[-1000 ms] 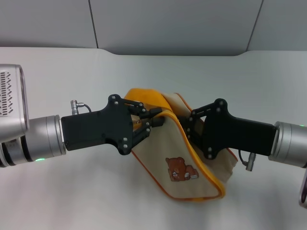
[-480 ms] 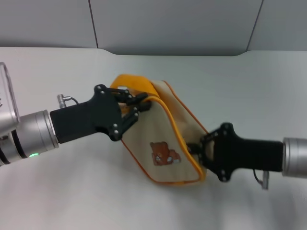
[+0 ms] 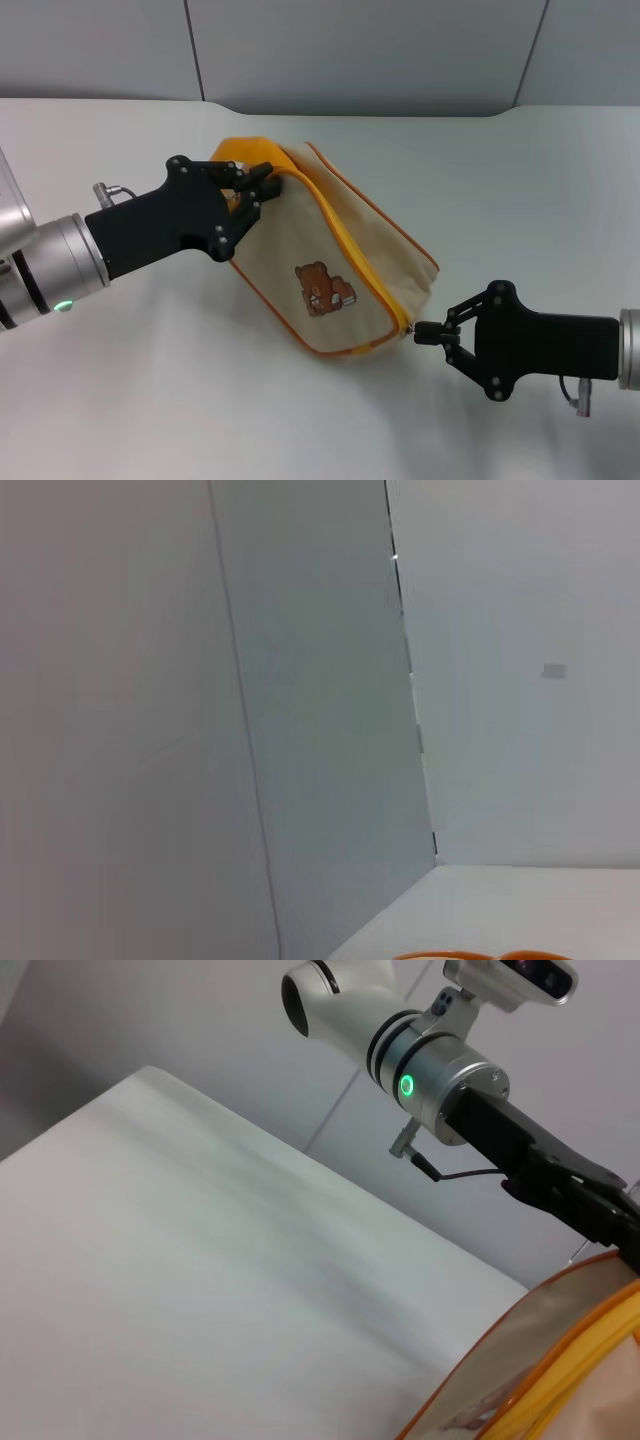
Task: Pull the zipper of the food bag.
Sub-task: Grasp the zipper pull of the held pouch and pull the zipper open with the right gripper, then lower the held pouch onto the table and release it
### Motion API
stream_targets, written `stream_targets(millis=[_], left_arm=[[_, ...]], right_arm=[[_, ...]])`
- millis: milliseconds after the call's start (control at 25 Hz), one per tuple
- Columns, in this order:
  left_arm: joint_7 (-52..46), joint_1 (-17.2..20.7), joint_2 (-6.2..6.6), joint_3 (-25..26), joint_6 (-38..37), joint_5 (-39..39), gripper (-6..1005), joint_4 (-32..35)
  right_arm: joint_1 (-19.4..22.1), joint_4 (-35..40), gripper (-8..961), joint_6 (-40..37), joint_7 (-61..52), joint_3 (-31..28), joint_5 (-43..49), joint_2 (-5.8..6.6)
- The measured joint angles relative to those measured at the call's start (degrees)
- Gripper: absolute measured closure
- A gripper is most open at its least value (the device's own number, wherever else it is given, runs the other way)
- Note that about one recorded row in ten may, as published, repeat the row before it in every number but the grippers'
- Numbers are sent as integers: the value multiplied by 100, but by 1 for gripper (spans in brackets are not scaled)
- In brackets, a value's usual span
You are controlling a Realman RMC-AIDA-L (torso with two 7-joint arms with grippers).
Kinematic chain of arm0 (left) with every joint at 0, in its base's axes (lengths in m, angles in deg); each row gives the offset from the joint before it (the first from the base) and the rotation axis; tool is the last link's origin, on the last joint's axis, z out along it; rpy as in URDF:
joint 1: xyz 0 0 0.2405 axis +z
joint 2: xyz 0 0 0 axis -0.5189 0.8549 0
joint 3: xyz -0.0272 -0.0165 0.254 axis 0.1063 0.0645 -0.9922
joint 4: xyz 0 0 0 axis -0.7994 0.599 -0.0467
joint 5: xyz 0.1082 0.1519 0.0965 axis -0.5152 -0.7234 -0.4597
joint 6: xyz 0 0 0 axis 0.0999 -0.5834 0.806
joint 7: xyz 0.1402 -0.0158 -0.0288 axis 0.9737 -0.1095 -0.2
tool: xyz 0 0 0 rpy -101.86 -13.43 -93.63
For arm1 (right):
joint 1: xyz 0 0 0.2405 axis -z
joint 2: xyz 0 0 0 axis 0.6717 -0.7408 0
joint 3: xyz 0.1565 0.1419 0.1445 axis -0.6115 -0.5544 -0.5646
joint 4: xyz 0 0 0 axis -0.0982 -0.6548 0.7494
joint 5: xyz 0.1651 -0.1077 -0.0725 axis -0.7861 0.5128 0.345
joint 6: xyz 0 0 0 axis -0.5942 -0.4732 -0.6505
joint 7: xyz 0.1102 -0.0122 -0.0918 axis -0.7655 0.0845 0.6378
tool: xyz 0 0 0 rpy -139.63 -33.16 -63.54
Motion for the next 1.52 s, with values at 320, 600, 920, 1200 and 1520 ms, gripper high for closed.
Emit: stream_targets(millis=[320,600,920,1200,1520], left_arm=[[-151,70,4,42,24,70,905,-19],[-443,334,-23,138,161,70,907,-130],[-420,761,-25,153,231,117,909,-376],[-466,832,-15,150,279,205,829,-499],[-836,1098,153,224,-407,206,556,-176]], right_arm=[[12,-121,942,56,-568,-398,-412,2],[-156,-136,919,258,-1946,-489,-482,18],[-292,-550,627,119,-2493,-904,-519,103],[-299,-800,353,-150,-2594,-1273,-524,178],[-276,-878,260,-357,-3001,-1296,-524,181]])
